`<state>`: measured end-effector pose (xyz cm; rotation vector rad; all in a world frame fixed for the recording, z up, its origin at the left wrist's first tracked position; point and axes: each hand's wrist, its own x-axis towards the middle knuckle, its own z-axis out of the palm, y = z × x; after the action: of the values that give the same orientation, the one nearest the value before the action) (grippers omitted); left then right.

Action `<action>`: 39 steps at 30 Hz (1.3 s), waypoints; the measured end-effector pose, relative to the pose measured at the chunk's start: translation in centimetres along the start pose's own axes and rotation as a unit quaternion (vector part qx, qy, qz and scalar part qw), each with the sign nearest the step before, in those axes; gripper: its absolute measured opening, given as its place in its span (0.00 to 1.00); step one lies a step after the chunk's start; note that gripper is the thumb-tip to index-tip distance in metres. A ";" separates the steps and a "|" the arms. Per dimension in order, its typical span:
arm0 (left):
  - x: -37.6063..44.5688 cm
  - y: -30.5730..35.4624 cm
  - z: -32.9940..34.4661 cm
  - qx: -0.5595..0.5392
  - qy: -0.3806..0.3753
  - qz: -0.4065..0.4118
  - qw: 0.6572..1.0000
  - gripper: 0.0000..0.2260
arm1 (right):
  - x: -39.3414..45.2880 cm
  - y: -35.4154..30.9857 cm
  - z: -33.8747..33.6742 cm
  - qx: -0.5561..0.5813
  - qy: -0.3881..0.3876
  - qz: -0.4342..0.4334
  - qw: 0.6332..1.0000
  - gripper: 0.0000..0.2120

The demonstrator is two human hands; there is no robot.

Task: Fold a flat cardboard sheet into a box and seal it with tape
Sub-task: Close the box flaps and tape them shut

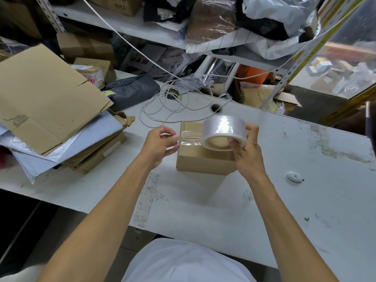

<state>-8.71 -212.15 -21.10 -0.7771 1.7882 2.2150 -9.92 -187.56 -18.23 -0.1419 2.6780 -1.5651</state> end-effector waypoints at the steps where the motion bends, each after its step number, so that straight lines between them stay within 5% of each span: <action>1: 0.0 -0.1 0.3 0.002 0.000 -0.003 1.000 0.08 | 0.0 0.0 0.0 -0.002 -0.003 0.001 1.000 0.26; 7: -0.1 -0.8 1.3 0.073 0.093 0.020 0.993 0.07 | 0.1 0.0 0.0 0.001 -0.007 0.003 1.000 0.20; 11: -1.8 -1.1 2.3 0.267 0.159 0.151 0.938 0.03 | 0.0 0.0 0.0 0.010 -0.011 -0.007 1.000 0.18; 14: -3.7 -1.0 3.8 0.290 0.176 0.180 0.923 0.08 | 0.0 0.0 0.1 0.019 -0.005 -0.013 1.000 0.18; 16: -4.5 -0.9 4.4 0.318 0.149 0.165 0.922 0.13 | 0.1 0.1 0.1 0.022 -0.003 -0.015 1.000 0.19; 18: -4.7 -0.8 4.6 0.387 0.079 0.149 0.907 0.38 | 0.1 0.2 0.0 0.028 -0.008 -0.009 1.000 0.19; 19: -4.8 -0.8 4.6 0.433 0.038 0.142 0.889 0.50 | 0.1 0.1 -0.1 0.032 -0.012 -0.003 0.999 0.20; 21: -4.8 -0.8 4.6 0.531 -0.016 0.147 0.835 0.59 | 0.2 0.1 -0.4 0.046 -0.019 0.018 0.999 0.21; 28: -3.4 -0.8 4.7 0.666 -0.005 0.249 0.703 0.60 | -0.1 0.3 -0.5 0.115 -0.029 0.025 0.993 0.24; 31: -2.7 -0.5 4.0 0.670 -0.028 0.251 0.699 0.60 | 0.3 0.5 -0.5 0.117 -0.032 0.026 0.992 0.26; 35: -1.8 0.2 3.7 0.703 -0.016 0.294 0.647 0.57 | 0.6 0.8 -0.3 0.130 -0.031 0.024 0.991 0.25; 39: -1.1 0.1 3.6 0.685 -0.051 0.294 0.664 0.58 | 0.7 0.9 -0.1 0.121 -0.032 0.022 0.992 0.25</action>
<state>-8.79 -208.54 -19.98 0.3251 2.9927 0.3786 -10.71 -187.13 -18.94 -0.1223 2.4022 -1.8221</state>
